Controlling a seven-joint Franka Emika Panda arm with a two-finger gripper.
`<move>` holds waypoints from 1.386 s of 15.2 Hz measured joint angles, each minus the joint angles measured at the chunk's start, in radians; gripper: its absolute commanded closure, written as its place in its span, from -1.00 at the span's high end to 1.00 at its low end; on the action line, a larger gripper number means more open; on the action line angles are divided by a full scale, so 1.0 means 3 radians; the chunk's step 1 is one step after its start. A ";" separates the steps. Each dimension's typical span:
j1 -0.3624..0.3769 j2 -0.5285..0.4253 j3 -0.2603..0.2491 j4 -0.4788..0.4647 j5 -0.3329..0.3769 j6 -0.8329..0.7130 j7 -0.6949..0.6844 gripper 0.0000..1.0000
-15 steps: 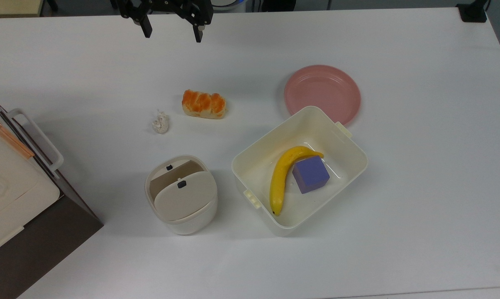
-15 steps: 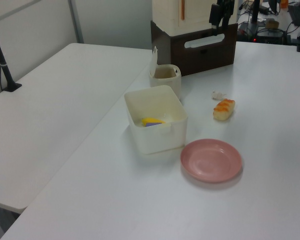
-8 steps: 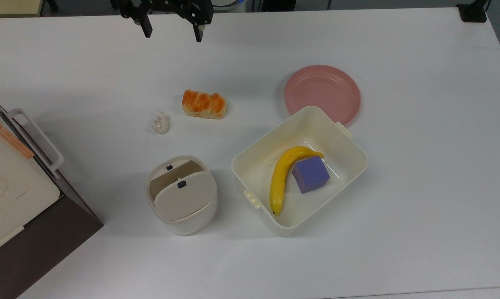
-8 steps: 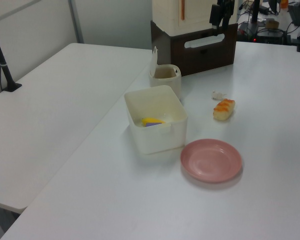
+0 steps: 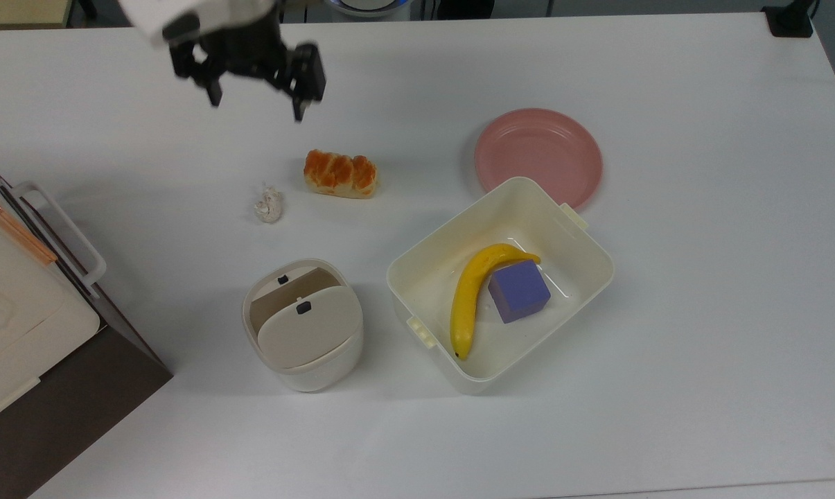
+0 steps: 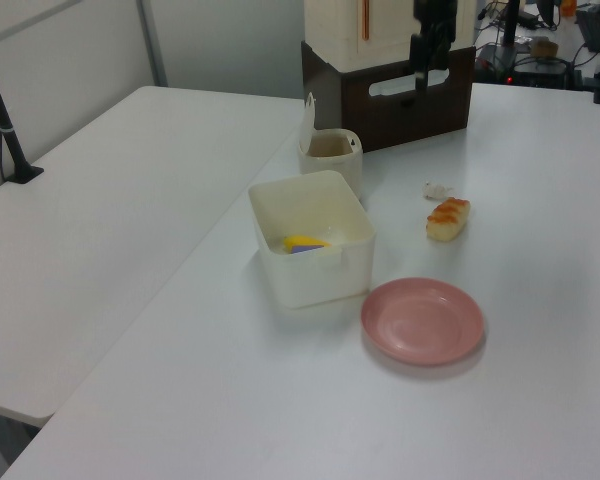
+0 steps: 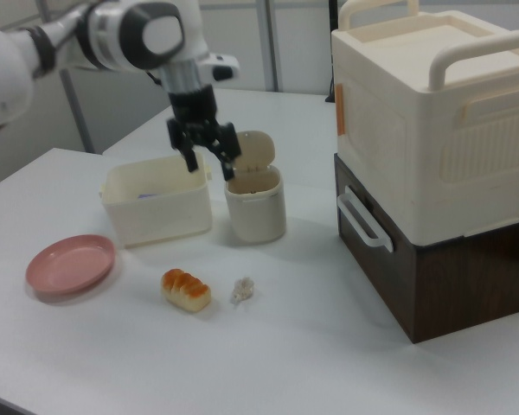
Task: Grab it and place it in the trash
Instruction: 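Move the gripper down toward the white paper ball beside the bread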
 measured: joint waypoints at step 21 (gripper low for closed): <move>0.0047 0.0434 0.0128 -0.1247 -0.1602 0.1524 0.1092 0.92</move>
